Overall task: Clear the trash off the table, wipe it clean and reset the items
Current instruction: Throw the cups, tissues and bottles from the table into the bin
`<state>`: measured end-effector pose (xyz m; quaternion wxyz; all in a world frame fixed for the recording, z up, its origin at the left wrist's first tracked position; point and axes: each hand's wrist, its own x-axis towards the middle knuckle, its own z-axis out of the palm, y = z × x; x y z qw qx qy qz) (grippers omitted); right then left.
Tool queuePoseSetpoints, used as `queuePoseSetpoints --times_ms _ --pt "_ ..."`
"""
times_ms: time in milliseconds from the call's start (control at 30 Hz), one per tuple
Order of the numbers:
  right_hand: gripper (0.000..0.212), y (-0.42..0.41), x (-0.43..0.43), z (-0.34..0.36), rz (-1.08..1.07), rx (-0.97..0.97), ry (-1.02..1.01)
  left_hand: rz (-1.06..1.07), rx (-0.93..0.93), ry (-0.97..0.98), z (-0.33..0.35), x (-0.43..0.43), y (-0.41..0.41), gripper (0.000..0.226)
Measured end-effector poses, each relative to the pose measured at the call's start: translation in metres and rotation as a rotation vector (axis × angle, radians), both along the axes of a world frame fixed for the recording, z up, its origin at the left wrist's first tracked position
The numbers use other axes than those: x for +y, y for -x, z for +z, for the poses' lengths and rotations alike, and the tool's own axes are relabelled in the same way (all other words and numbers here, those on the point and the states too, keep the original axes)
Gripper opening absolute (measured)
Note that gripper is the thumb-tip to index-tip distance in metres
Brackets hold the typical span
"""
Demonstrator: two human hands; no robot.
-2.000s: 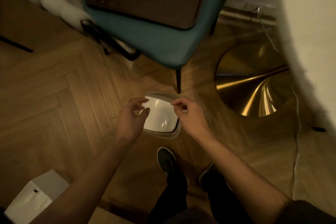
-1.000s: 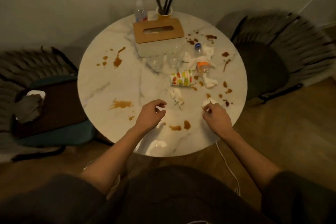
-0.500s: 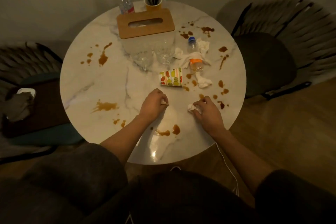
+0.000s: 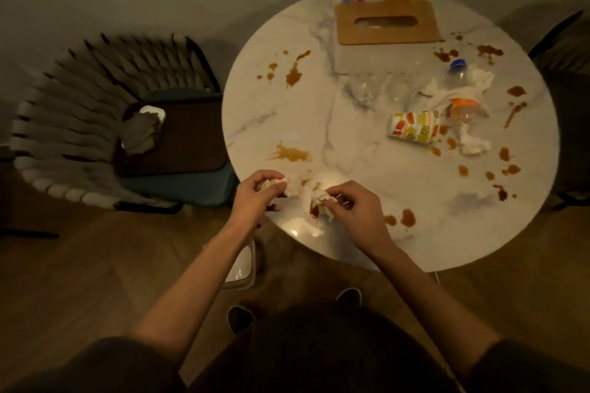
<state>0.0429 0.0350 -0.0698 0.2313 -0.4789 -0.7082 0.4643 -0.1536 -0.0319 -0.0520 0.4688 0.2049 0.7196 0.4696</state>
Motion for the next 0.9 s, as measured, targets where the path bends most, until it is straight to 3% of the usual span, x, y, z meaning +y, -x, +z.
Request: queuePoseSetpoints --times_ms 200,400,600,900 --pt "0.017 0.102 -0.077 -0.018 0.235 -0.072 0.069 0.040 0.008 0.061 -0.020 -0.104 0.087 0.015" --pt "0.007 0.166 -0.141 -0.092 0.438 -0.283 0.253 -0.040 0.019 0.196 -0.090 -0.165 0.154 0.015" --pt "0.016 0.198 -0.161 -0.233 0.287 -0.514 0.429 -0.048 -0.006 0.303 -0.206 -0.193 0.188 0.011" --pt "0.007 0.241 -0.167 -0.416 0.090 -0.553 0.523 -0.043 -0.051 0.287 -0.336 -0.217 0.189 0.011"
